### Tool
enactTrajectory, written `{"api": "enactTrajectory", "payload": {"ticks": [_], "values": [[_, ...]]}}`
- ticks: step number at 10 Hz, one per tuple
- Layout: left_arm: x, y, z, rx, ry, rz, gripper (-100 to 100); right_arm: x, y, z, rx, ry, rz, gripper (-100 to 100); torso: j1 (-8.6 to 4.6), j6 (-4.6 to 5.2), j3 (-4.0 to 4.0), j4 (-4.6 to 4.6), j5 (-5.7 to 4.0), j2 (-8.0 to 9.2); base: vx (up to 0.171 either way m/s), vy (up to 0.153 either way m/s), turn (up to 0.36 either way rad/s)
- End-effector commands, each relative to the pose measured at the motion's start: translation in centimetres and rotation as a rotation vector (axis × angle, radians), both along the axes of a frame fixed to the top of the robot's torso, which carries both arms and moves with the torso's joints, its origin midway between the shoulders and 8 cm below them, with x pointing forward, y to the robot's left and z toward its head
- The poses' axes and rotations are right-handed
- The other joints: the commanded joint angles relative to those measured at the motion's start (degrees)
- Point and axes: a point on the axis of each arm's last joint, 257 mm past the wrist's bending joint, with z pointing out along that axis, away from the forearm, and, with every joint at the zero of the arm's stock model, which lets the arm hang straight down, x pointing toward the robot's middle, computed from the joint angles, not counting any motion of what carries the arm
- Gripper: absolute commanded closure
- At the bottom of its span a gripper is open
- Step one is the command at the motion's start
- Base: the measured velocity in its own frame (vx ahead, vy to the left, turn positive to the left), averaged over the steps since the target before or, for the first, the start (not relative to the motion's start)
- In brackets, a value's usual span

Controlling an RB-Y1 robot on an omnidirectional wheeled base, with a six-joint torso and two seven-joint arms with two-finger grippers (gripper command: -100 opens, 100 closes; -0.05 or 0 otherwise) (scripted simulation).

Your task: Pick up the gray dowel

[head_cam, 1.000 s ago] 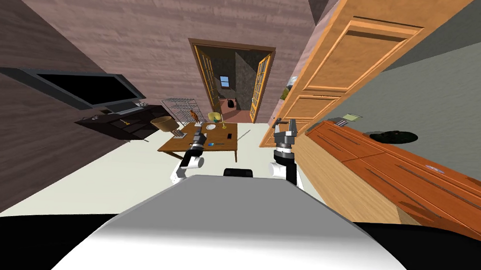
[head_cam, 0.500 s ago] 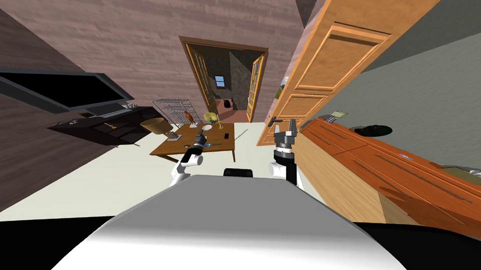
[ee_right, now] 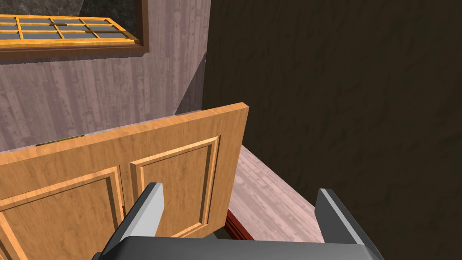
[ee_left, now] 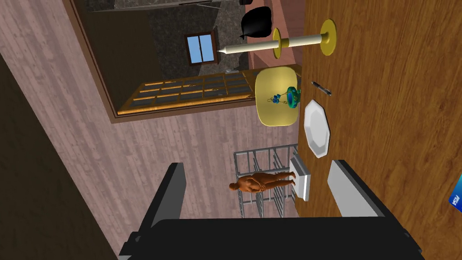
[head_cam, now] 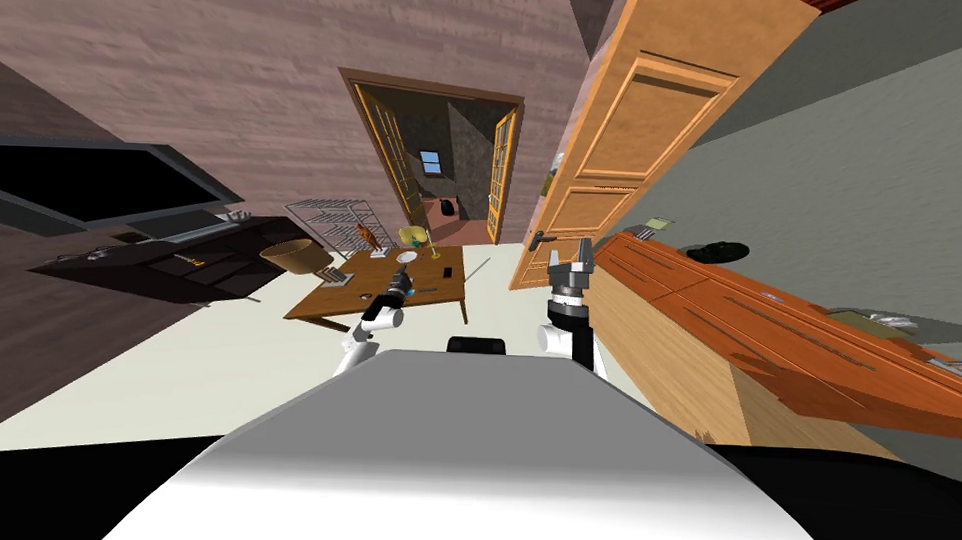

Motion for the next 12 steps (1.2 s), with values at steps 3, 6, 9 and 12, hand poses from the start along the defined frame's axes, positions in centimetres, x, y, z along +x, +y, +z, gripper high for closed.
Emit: {"api": "enactTrajectory", "payload": {"ticks": [3,6,9,12], "values": [[-0.3,2.2,-3.7,-0.022,0.09,0.031,-100,0.0,0.0,0.0,0.0,0.0,0.0,0,0.03,0.04,-0.01,0.0,0.01,-0.02,-0.004,-0.011,-0.075],[-0.6,5.2,-7.7,-0.055,0.209,0.079,-100,0.0,0.0,0.0,0.0,0.0,0.0,0,0.02,-0.01,-0.01,0.0,0.0,-0.02,-0.004,-0.02,-0.125],[-1.2,6.7,-10.2,-0.077,0.291,0.108,-100,0.0,0.0,0.0,0.0,0.0,0.0,0,0.03,0.01,-0.03,-0.01,0.0,-0.05,0.003,-0.013,-0.099],[-1.8,9.2,-12.7,-0.109,0.392,0.152,-100,0.0,0.0,0.0,0.0,0.0,0.0,0,0.04,-0.02,-0.04,-0.02,0.01,-0.06,0.011,-0.009,-0.138]]}}
